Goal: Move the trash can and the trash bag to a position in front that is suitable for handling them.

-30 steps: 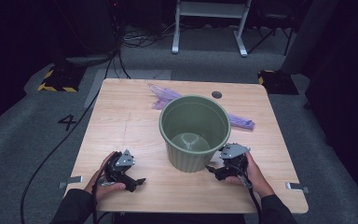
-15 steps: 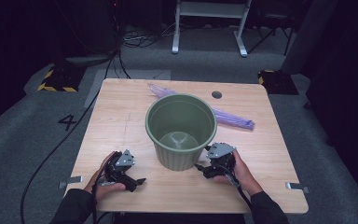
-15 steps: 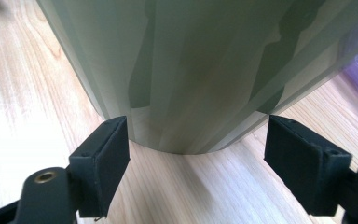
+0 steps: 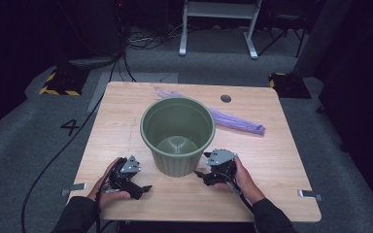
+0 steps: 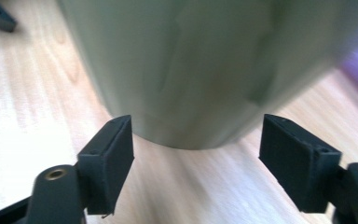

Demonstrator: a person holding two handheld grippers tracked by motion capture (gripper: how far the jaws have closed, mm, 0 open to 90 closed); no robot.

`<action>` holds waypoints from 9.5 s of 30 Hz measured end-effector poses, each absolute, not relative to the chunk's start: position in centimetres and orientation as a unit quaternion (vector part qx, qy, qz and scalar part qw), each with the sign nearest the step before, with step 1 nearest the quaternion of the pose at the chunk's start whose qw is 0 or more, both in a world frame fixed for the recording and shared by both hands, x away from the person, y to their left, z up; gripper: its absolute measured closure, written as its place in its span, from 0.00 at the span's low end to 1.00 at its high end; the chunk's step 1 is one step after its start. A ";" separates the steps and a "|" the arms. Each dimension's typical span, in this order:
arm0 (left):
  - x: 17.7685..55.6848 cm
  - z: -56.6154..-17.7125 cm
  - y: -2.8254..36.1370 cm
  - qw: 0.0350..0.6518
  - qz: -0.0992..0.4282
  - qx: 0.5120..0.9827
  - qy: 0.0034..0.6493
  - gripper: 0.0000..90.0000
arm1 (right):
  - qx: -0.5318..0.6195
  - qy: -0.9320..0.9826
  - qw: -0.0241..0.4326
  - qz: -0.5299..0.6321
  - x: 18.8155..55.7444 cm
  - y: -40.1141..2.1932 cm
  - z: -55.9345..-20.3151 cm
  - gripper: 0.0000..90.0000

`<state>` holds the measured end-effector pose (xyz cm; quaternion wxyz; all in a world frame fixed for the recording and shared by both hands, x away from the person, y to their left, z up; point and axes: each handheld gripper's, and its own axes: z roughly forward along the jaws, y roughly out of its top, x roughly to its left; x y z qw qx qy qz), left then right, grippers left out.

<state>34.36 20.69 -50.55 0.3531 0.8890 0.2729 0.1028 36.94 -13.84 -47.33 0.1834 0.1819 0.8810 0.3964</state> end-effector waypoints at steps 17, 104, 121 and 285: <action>34.4 -50.6 20.7 0.354 0.103 0.889 0.273 0.00 | 0.378 0.790 0.273 0.398 42.4 -29.1 -45.0 0.68; 34.5 -50.6 20.6 0.354 0.102 0.888 0.274 0.00 | 0.411 0.831 0.168 0.336 46.8 -31.1 -48.3 0.79; 34.5 -50.6 20.5 0.354 0.103 0.888 0.274 0.00 | 0.322 0.869 0.132 0.352 40.6 -27.6 -48.8 0.92; 37.6 -50.5 15.2 0.355 0.094 0.899 0.239 0.00 | 0.381 0.821 0.161 0.394 43.3 -24.1 -48.3 0.48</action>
